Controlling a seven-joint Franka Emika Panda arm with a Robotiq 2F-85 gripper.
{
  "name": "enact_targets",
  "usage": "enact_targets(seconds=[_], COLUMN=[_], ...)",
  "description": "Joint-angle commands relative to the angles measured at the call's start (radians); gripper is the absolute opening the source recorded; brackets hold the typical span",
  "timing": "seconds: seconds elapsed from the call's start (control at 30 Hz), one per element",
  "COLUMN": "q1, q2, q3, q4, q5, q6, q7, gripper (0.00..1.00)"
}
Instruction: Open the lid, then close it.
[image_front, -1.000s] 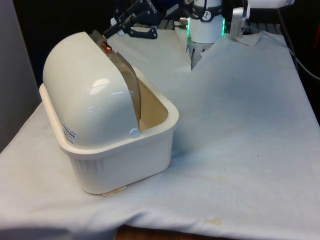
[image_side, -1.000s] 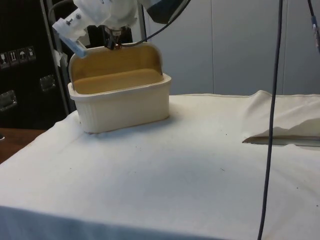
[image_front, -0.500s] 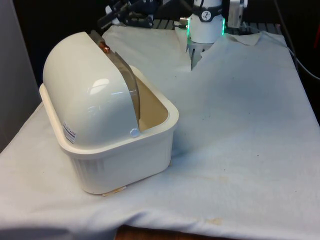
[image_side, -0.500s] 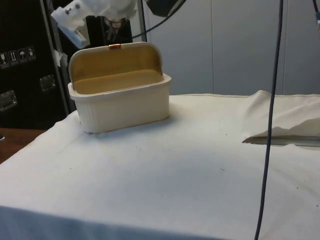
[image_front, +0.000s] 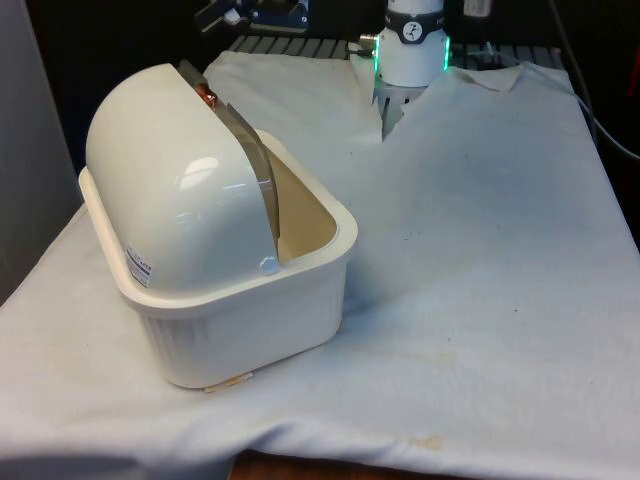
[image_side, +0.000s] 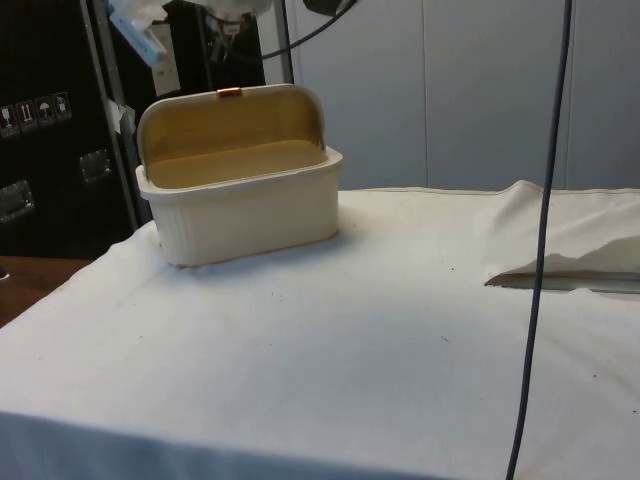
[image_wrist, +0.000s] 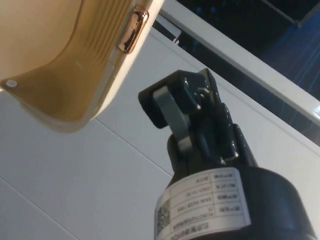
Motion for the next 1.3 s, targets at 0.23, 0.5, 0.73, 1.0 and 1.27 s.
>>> enact_targets(seconds=[0.23,0.5,0.73,1.0,1.27], q1=[-0.005,-0.013,-0.019,-0.023,-0.024], q2=[-0.007,-0.005,-0.003,0.000,0.005], q3=[0.002,-0.002,-0.010,-0.022,-0.030], q4=[0.000,-0.002,-0.004,-0.003,0.001], q5=[0.043,0.101,0.162,0.259,0.340], q6=[0.054,0.073,0.082,0.083,0.080], q7=[-0.092,-0.172,-0.239,-0.343,-0.426], gripper=[0.00,0.00,0.00,0.00,0.00])
